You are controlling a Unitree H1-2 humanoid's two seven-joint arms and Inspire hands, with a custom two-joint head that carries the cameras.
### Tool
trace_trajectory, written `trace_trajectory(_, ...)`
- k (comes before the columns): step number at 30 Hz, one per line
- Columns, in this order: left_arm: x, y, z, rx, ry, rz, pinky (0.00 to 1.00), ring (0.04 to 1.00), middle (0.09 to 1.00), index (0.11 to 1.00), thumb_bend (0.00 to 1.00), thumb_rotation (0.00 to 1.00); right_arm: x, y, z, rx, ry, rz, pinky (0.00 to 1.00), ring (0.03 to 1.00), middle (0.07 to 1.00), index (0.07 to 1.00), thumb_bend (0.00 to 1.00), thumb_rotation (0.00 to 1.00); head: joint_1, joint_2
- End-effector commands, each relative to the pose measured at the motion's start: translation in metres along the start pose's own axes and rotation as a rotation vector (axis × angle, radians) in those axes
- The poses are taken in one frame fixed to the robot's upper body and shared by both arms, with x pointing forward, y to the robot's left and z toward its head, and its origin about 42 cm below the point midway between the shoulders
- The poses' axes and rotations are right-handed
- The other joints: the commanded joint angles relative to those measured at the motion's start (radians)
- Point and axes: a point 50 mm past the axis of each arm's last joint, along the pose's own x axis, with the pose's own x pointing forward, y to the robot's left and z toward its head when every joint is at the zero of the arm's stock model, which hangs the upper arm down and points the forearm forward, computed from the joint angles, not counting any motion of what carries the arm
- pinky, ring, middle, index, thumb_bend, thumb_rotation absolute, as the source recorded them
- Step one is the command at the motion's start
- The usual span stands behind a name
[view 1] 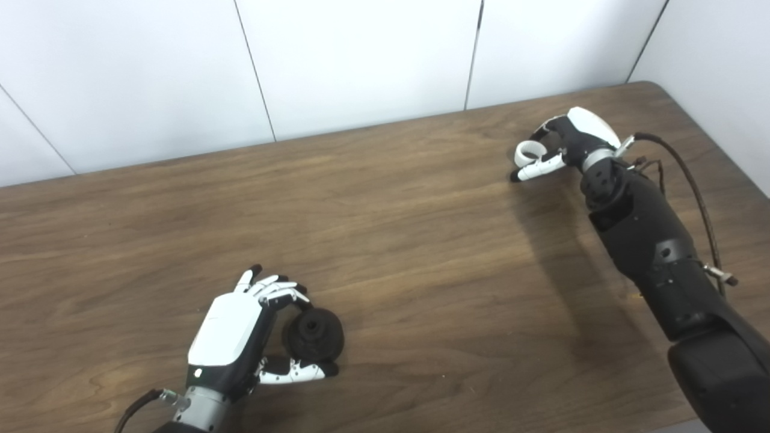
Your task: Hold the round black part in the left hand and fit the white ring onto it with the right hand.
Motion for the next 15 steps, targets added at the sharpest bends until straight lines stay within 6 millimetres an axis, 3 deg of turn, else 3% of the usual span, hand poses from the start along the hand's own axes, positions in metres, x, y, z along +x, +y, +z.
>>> trace_trajectory(1, -0.0045, 0.0032, -0.0128, 0.03, 0.047, -0.029, 1.0, 0.864, 0.754, 0.484, 0.52, 0.05, 0.0012, -0.0207, 0.0016, -0.016, -0.024, -0.08, 0.95, 0.964, 0.837, 0.49, 0.53, 0.14, -0.001, 0.001)
trace_trajectory(15, -0.0042, 0.0025, -0.012, 0.033, 0.042, -0.029, 1.0, 0.861, 0.754, 0.484, 0.52, 0.05, -0.0017, -0.0164, 0.0001, -0.035, -0.043, -0.086, 0.92, 0.938, 0.811, 0.486, 0.52, 0.13, -0.004, 0.003)
